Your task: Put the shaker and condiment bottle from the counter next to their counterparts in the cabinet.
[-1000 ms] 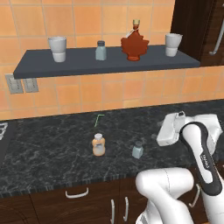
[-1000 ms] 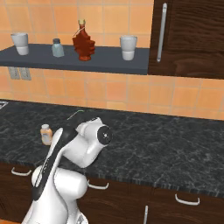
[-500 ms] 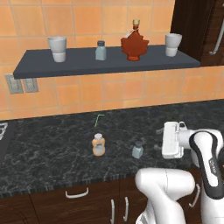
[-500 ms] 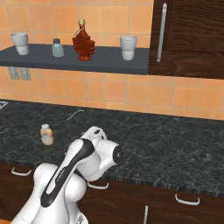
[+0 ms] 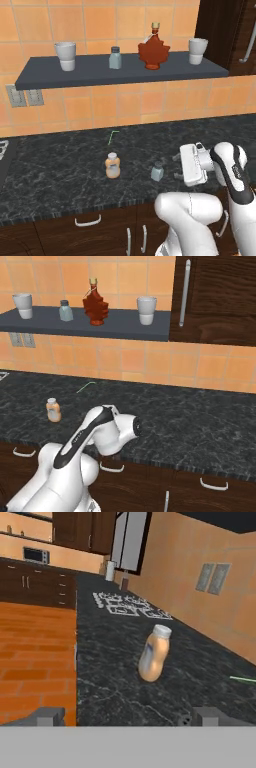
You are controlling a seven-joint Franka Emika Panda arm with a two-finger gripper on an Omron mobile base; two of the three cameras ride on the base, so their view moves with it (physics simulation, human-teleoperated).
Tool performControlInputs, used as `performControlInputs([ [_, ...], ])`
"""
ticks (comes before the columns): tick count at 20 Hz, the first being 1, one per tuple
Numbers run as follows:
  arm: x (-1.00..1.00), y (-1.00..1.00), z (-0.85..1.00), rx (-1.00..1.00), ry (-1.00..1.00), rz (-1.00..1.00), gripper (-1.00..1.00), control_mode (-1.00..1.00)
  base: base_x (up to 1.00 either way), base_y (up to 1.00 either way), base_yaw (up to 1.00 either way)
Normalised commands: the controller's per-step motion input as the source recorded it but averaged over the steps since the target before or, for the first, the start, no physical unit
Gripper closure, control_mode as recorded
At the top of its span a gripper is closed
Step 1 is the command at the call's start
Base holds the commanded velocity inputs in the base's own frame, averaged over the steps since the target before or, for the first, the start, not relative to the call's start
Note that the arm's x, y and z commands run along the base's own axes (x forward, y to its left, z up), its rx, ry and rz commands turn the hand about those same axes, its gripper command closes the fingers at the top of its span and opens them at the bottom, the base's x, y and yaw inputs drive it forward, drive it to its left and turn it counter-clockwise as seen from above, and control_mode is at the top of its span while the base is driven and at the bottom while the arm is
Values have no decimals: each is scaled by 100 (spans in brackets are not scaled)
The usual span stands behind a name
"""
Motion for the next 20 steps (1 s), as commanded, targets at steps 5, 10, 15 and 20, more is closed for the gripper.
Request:
performControlInputs([
  [5, 62, 0, -12, 3, 12, 10, -100, -100, 0, 0, 0],
  [10, 53, 0, -9, 4, 17, 16, -100, -100, 0, 0, 0],
  [15, 45, -4, -11, 9, 15, 21, -100, -100, 0, 0, 0],
  [20, 22, -10, -7, 5, 5, 17, -100, -100, 0, 0, 0],
])
